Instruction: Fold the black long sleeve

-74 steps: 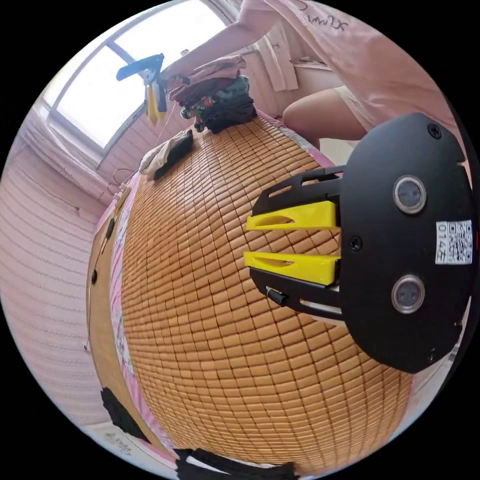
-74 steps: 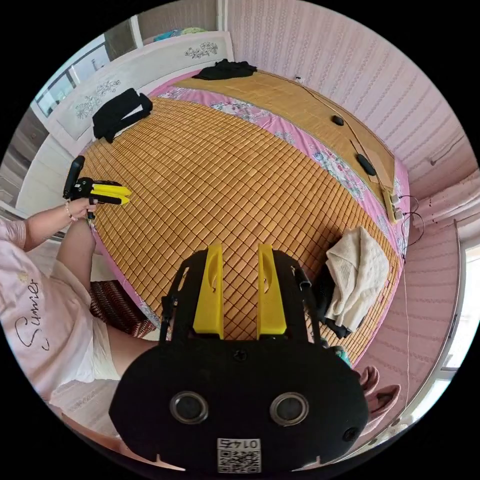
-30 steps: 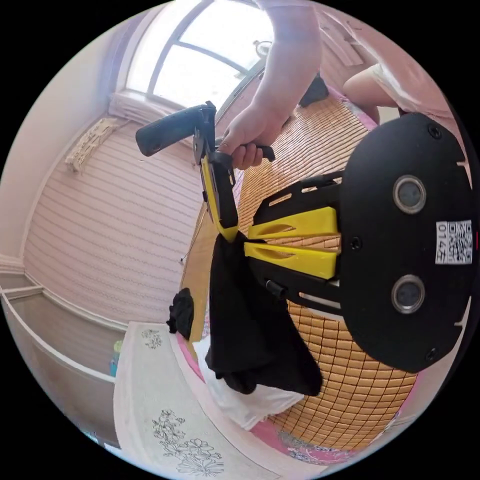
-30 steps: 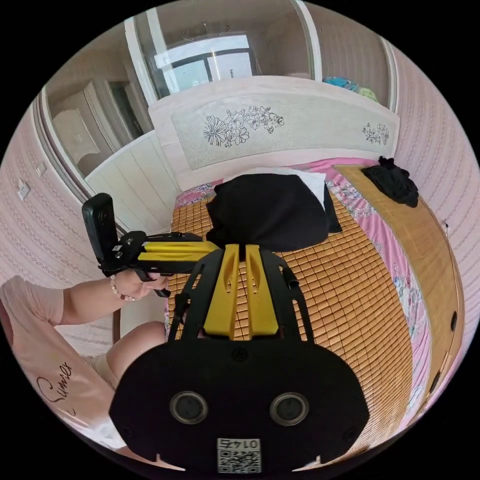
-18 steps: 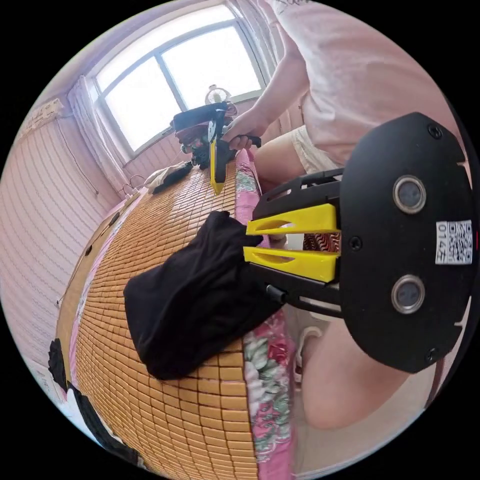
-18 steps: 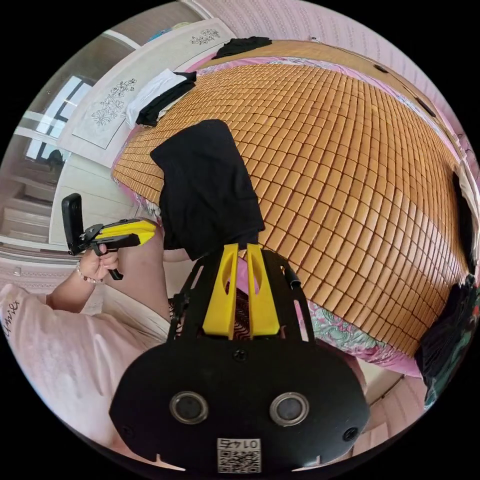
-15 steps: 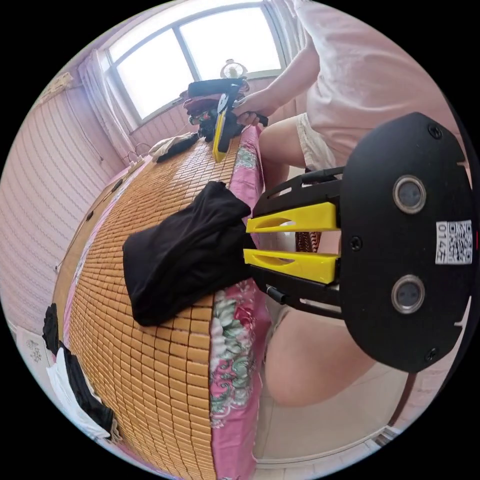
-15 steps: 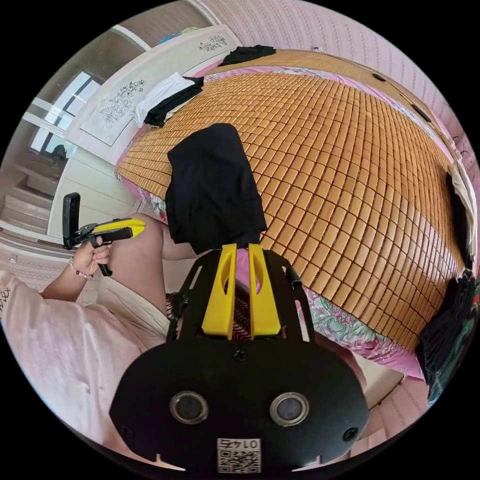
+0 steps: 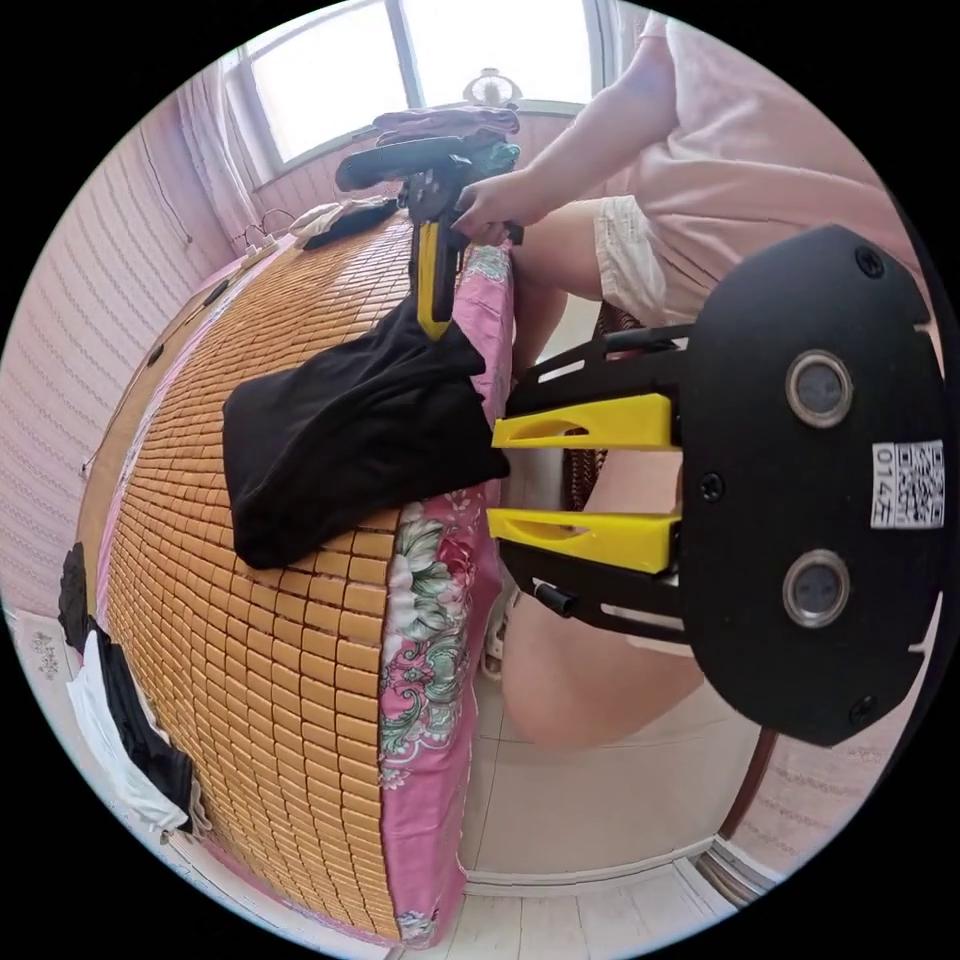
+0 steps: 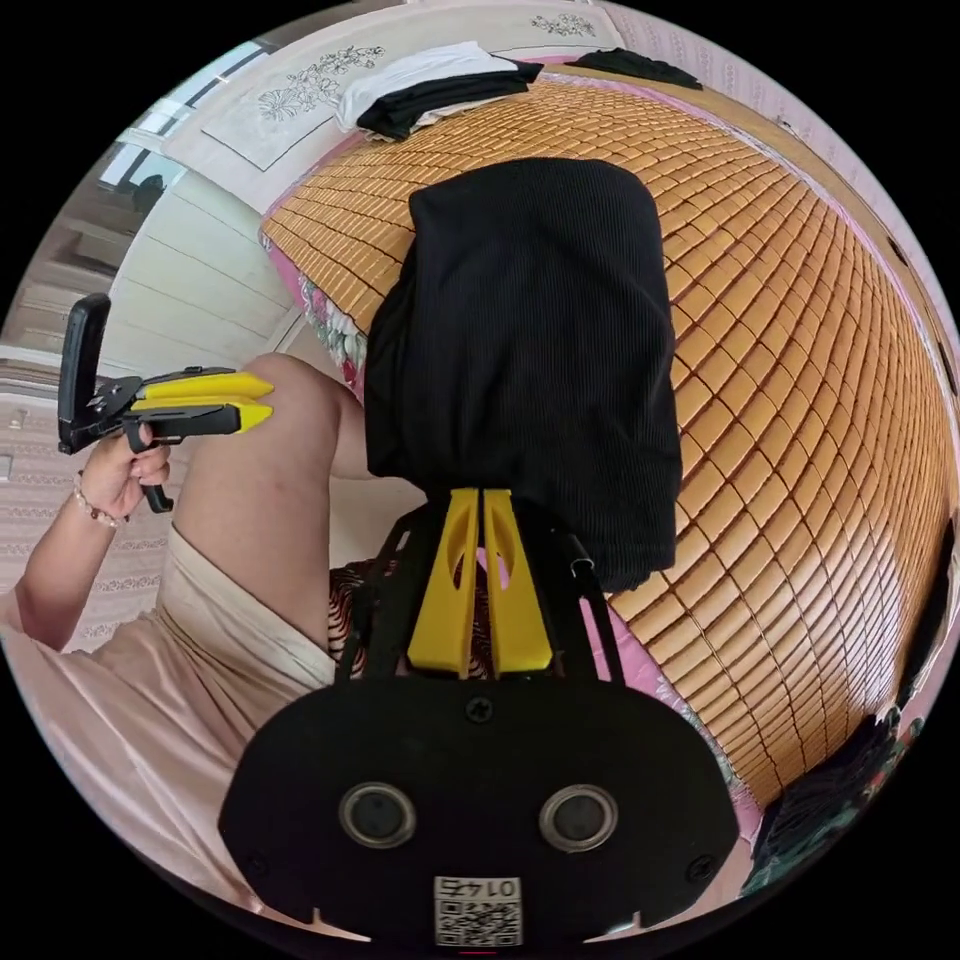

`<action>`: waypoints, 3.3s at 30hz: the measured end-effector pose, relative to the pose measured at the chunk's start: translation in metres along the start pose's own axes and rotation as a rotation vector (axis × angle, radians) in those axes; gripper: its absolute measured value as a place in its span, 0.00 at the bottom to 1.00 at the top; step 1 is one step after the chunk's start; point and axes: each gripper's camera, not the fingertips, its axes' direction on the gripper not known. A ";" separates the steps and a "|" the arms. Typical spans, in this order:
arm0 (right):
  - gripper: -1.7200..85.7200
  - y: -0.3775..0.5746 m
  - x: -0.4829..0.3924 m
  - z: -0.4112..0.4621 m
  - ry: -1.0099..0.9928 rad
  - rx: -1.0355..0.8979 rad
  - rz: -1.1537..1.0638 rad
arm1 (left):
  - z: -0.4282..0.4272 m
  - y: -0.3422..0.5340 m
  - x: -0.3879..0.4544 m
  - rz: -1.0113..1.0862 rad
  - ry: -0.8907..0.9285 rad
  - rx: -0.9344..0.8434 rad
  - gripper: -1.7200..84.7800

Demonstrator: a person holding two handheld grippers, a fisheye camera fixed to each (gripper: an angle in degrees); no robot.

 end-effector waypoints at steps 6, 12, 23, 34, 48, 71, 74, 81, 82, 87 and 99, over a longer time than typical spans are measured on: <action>0.02 0.061 0.070 -0.077 -0.035 0.337 0.220 | 0.036 -0.052 0.023 0.081 -0.063 -0.152 0.14; 0.10 0.040 0.005 0.011 -0.031 0.205 0.062 | 0.069 -0.088 0.036 0.007 0.019 -0.198 0.08; 0.07 -0.030 -0.059 0.160 0.113 -0.046 -0.075 | 0.064 -0.099 0.060 0.000 -0.143 -0.155 0.12; 0.02 0.108 0.096 0.040 -0.078 0.475 0.280 | -0.012 -0.119 0.107 0.262 -0.013 -0.066 0.01; 0.08 0.168 0.127 0.187 -0.043 0.328 0.408 | -0.077 -0.195 0.134 0.245 0.000 0.038 0.01; 0.02 0.173 0.171 0.388 -0.187 0.085 0.430 | -0.047 -0.172 0.122 0.212 -0.390 -0.181 0.12; 0.02 0.190 0.180 0.401 -0.245 0.112 0.436 | -0.042 -0.177 0.127 0.194 -0.416 -0.232 0.09; 0.02 0.245 0.223 0.327 -0.472 0.577 0.321 | -0.141 -0.153 0.150 0.278 -0.196 -0.068 0.01; 0.02 0.253 0.229 0.307 -0.473 0.647 0.291 | -0.171 -0.147 0.154 0.278 -0.115 0.004 0.01; 0.02 0.277 0.244 0.216 -0.430 0.891 0.189 | -0.300 -0.128 0.185 0.334 0.125 0.347 0.01; 0.01 0.413 0.230 -0.015 -0.344 1.429 -0.024 | -0.596 -0.025 0.256 0.488 0.388 1.058 0.01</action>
